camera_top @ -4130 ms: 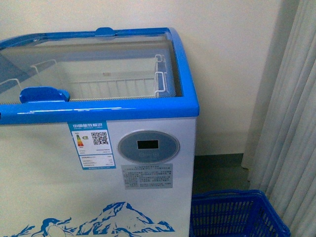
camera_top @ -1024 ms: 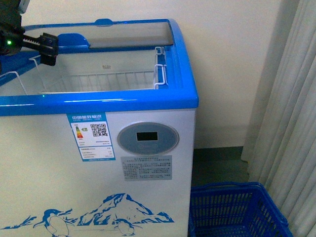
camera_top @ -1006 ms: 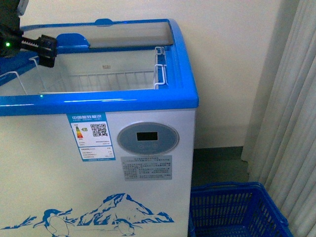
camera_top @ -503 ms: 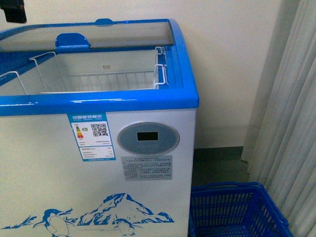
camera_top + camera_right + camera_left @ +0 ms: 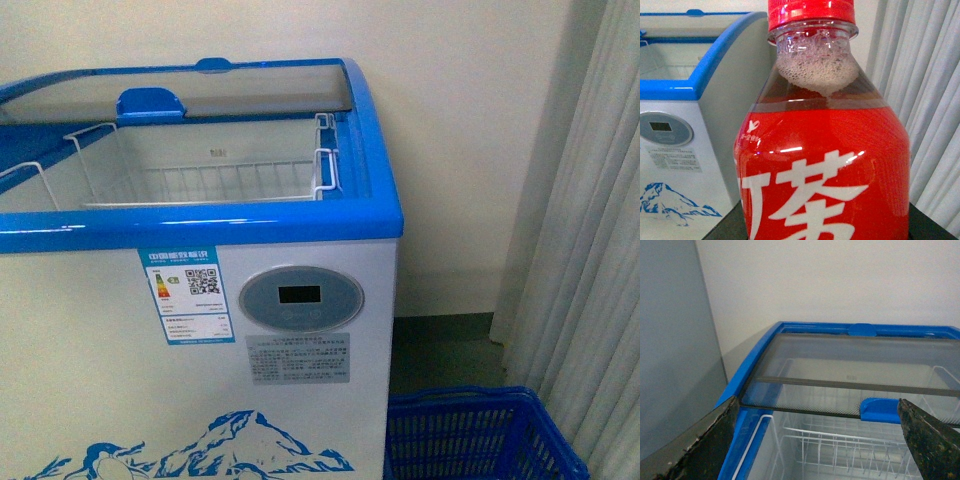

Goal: Put drink in fridge

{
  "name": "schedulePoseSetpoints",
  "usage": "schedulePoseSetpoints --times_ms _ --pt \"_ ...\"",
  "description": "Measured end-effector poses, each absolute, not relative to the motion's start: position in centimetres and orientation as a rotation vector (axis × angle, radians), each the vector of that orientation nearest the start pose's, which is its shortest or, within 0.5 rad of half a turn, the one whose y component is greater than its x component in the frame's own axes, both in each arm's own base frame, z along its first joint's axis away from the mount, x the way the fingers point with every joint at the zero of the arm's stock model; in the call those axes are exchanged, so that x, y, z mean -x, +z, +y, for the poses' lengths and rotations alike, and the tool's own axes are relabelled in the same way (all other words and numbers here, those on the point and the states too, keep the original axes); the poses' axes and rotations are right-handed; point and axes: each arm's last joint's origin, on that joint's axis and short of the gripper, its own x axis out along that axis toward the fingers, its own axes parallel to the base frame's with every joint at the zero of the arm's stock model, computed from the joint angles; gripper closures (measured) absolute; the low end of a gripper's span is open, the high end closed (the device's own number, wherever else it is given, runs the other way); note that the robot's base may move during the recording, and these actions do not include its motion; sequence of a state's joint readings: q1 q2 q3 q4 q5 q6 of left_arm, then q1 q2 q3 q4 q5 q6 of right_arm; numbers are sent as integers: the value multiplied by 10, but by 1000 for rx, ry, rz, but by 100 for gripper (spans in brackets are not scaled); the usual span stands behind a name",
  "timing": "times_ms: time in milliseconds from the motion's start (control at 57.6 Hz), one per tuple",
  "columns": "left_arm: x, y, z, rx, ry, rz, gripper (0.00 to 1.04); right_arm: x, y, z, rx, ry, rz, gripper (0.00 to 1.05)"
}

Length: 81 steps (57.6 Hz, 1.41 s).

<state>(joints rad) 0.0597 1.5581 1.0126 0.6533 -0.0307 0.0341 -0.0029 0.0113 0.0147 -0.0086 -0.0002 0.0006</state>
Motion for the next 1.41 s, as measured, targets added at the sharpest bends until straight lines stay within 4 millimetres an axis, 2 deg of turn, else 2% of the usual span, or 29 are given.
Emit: schedulePoseSetpoints --times_ms 364,486,677,816,954,1145,1215,1267,1406 --pt "-275 310 18 1 156 -214 8 -98 167 0 -1 -3 5 64" --pt "-253 306 16 9 186 -236 8 -98 167 0 0 -3 5 64" --pt "-210 283 14 6 265 -265 8 -98 167 0 -1 -3 5 64" --pt "-189 267 14 4 278 -252 8 -98 167 0 -1 -3 5 64" --pt "-158 238 16 23 322 -256 8 -98 167 0 -1 -3 5 64" --pt "-134 209 17 57 390 -234 8 -98 167 0 -1 -3 5 64" --pt "-128 203 20 9 175 -104 23 -98 167 0 0 -2 5 64" --pt "-125 195 19 8 93 -45 30 -98 167 0 0 -2 5 64" --pt "-119 177 16 13 -12 23 49 -98 167 0 -1 -2 5 64"
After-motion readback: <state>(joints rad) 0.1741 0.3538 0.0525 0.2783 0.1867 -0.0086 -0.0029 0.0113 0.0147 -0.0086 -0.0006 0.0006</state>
